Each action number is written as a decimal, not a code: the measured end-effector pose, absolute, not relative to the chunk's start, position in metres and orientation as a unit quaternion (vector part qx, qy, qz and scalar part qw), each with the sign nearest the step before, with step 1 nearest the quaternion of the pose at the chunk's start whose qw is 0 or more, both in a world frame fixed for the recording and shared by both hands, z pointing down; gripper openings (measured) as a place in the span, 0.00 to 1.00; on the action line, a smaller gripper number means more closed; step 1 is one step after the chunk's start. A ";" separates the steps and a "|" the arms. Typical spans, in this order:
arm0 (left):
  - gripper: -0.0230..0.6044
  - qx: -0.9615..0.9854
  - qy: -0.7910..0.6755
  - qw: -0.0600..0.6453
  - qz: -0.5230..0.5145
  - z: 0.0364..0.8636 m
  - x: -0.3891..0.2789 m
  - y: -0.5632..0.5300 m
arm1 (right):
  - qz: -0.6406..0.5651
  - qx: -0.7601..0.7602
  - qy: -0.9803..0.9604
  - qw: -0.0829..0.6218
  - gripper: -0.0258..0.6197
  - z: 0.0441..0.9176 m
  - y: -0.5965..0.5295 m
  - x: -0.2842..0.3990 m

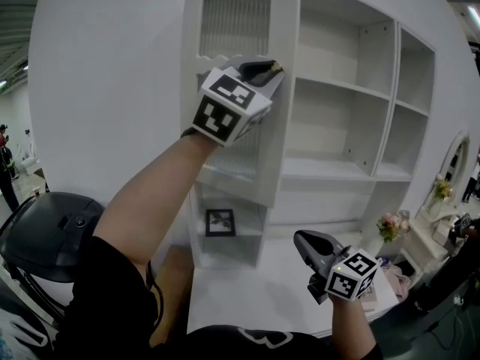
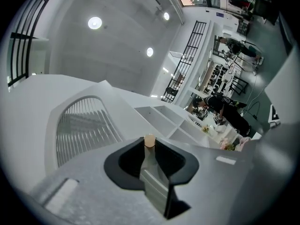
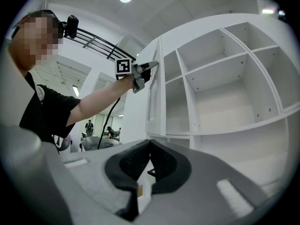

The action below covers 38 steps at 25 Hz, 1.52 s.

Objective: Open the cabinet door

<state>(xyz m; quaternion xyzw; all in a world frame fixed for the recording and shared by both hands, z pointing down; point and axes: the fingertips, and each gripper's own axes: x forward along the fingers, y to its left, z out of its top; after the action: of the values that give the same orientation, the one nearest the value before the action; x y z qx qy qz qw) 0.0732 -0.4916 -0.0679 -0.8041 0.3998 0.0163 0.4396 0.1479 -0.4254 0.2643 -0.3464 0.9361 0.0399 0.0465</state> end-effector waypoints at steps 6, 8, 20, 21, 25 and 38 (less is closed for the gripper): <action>0.15 -0.817 0.388 0.427 0.022 -0.067 0.058 -0.470 | 0.039 -0.350 0.935 0.048 0.04 0.261 -0.406 0.130; 0.15 -0.821 0.379 0.426 0.026 -0.068 0.052 -0.460 | 0.035 -0.355 0.933 0.047 0.04 0.263 -0.400 0.124; 0.17 -0.837 0.340 0.425 0.052 -0.072 -0.014 -0.395 | 0.037 -0.341 0.939 0.019 0.04 0.269 -0.357 0.065; 0.17 -0.838 0.341 0.424 0.051 -0.073 -0.020 -0.391 | 0.036 -0.338 0.940 0.014 0.04 0.271 -0.354 0.059; 0.17 -0.841 0.339 0.419 0.048 -0.073 -0.040 -0.378 | 0.038 -0.327 0.944 0.008 0.04 0.275 -0.338 0.038; 0.19 -0.838 0.363 0.406 0.036 -0.075 -0.117 -0.353 | 0.021 -0.327 0.945 0.011 0.04 0.293 -0.301 -0.001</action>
<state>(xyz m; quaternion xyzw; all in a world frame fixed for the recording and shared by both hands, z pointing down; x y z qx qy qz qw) -0.1173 -0.3532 -0.0749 -0.8379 0.3626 0.0358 0.4064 -0.0012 -0.3014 0.2930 -0.3275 0.9446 0.0207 0.0111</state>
